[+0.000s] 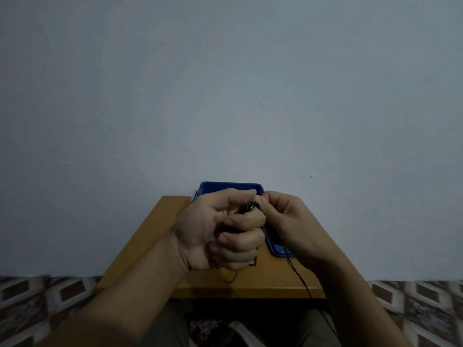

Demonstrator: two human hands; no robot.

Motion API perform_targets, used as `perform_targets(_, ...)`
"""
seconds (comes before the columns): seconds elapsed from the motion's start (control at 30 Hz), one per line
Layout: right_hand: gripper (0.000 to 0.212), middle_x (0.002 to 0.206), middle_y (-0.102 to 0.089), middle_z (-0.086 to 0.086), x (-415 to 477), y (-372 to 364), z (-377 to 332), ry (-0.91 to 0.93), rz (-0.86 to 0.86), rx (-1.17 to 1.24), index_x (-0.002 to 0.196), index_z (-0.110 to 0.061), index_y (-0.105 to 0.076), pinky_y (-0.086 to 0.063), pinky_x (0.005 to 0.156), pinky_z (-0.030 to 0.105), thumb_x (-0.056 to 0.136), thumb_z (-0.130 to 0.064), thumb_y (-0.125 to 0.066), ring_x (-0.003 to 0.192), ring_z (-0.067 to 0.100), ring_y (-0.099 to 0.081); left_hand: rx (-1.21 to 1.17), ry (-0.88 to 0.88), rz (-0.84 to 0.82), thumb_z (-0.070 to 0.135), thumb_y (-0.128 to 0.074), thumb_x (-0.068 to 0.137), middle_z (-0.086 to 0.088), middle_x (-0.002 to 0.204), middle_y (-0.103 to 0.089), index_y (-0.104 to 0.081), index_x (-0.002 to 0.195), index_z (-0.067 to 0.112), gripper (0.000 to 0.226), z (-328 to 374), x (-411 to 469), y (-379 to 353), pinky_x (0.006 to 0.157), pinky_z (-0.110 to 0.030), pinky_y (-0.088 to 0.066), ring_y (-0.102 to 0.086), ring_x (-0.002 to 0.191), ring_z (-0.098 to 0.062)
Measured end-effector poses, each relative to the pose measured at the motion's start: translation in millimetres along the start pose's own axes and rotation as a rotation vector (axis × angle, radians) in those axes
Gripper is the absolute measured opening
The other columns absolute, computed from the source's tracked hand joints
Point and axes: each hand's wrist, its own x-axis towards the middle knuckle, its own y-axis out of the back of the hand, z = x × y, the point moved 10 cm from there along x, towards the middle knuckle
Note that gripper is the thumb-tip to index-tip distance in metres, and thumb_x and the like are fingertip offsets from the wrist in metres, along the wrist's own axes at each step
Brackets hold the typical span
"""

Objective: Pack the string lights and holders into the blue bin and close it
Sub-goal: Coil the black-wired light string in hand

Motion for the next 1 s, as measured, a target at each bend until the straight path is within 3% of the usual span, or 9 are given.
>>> perform_targets(0.07, 0.053, 0.062, -0.045, 0.009, -2.9, -6.4, 7.3, -0.037, -0.023, 0.016, 0.094, 0.014, -0.053, -0.029, 0.045, 0.020, 0.098, -0.039, -0.052, 0.047, 0.006, -0.035, -0.035, -0.079, 0.021, 0.032, -0.035, 0.106, -0.002, 0.055, -0.041, -0.048, 0.073, 0.012, 0.041, 7.3, -1.1, 1.3, 0.040, -0.024, -0.028, -0.031, 0.039, -0.012)
perform_targets(0.13, 0.043, 0.057, -0.051, -0.003, -6.0, -13.9, 16.8, -0.092, -0.059, 0.021, 0.090, 0.010, -0.056, -0.032, 0.044, 0.015, 0.104, -0.029, -0.047, 0.044, 0.001, -0.040, -0.045, -0.165, 0.063, 0.026, -0.030, 0.108, -0.007, 0.068, -0.056, -0.055, 0.091, 0.004, 0.037, 15.2, -3.0, 6.5, 0.046, -0.024, -0.043, -0.051, 0.046, -0.013)
perform_targets(0.23, 0.035, 0.049, -0.053, -0.012, -11.7, -22.7, 26.7, -0.150, -0.088, 0.012, 0.073, -0.011, -0.053, -0.035, 0.043, 0.009, 0.106, -0.017, -0.041, 0.039, -0.003, -0.044, -0.064, -0.291, 0.148, 0.018, -0.035, 0.107, -0.016, 0.090, -0.065, -0.059, 0.108, -0.003, 0.032, 27.8, -5.9, 17.4, 0.070, -0.034, -0.058, -0.068, 0.073, -0.023)
perform_targets(0.37, 0.033, 0.045, -0.052, -0.014, -15.9, -27.7, 33.1, -0.209, -0.075, 0.010, 0.078, -0.012, -0.051, -0.036, 0.043, 0.009, 0.108, -0.013, -0.037, 0.038, -0.005, -0.044, -0.038, -0.420, 0.382, 0.019, -0.040, 0.101, -0.012, 0.089, -0.069, -0.069, 0.096, 0.005, 0.033, 42.8, -11.2, 39.1, 0.074, -0.035, -0.060, -0.070, 0.077, -0.023)
perform_targets(0.47, 0.026, 0.045, -0.053, -0.017, -18.2, -31.9, 35.5, -0.260, -0.094, 0.025, 0.096, -0.004, -0.052, -0.036, 0.042, 0.008, 0.108, -0.021, -0.037, 0.038, -0.006, -0.047, 0.015, -0.449, 0.559, 0.027, -0.040, 0.101, -0.006, 0.073, -0.058, -0.057, 0.086, 0.010, 0.029, 48.4, -16.1, 48.5, 0.062, -0.033, -0.052, -0.058, 0.061, -0.019)
perform_targets(0.57, 0.028, 0.046, -0.052, -0.018, -18.2, -31.7, 38.4, -0.276, -0.096, -0.005, 0.097, -0.004, -0.054, -0.035, 0.042, 0.008, 0.107, -0.026, -0.040, 0.039, -0.006, -0.046, 0.027, -0.447, 0.672, 0.036, -0.036, 0.103, -0.004, 0.065, -0.046, -0.043, 0.075, 0.013, 0.037, 50.0, -20.7, 52.7, 0.055, -0.031, -0.043, -0.044, 0.054, -0.018)
perform_targets(0.7, 0.030, 0.050, -0.055, -0.020, -18.3, -28.3, 44.5, -0.286, -0.089, -0.083, 0.099, -0.004, -0.057, -0.036, 0.044, 0.008, 0.106, -0.029, -0.043, 0.042, -0.007, -0.049, 0.009, -0.499, 0.739, 0.042, -0.032, 0.104, -0.006, 0.065, -0.049, -0.037, 0.068, 0.015, 0.045, 54.4, -28.3, 60.4, 0.059, -0.034, -0.046, -0.048, 0.057, -0.021)
perform_targets(0.83, 0.029, 0.052, -0.057, -0.022, -18.8, -26.5, 44.5, -0.264, -0.072, -0.153, 0.095, -0.009, -0.061, -0.037, 0.045, 0.007, 0.106, -0.030, -0.044, 0.046, -0.008, -0.052, 0.024, -0.558, 0.780, 0.030, -0.033, 0.108, -0.010, 0.078, -0.068, -0.052, 0.082, 0.011, 0.037, 58.3, -30.7, 66.3, 0.070, -0.035, -0.061, -0.068, 0.071, -0.024)
perform_targets(1.0, 0.029, 0.053, -0.058, -0.024, -17.5, -18.0, 43.2, -0.251, 0.011, -0.163, 0.098, -0.009, -0.064, -0.036, 0.044, 0.007, 0.105, -0.030, -0.045, 0.046, -0.009, -0.052, 0.011, -0.616, 0.785, 0.019, -0.033, 0.108, -0.012, 0.090, -0.073, -0.057, 0.106, 0.004, 0.029, 60.7, -28.1, 68.7, 0.086, -0.038, -0.059, -0.073, 0.084, -0.025)
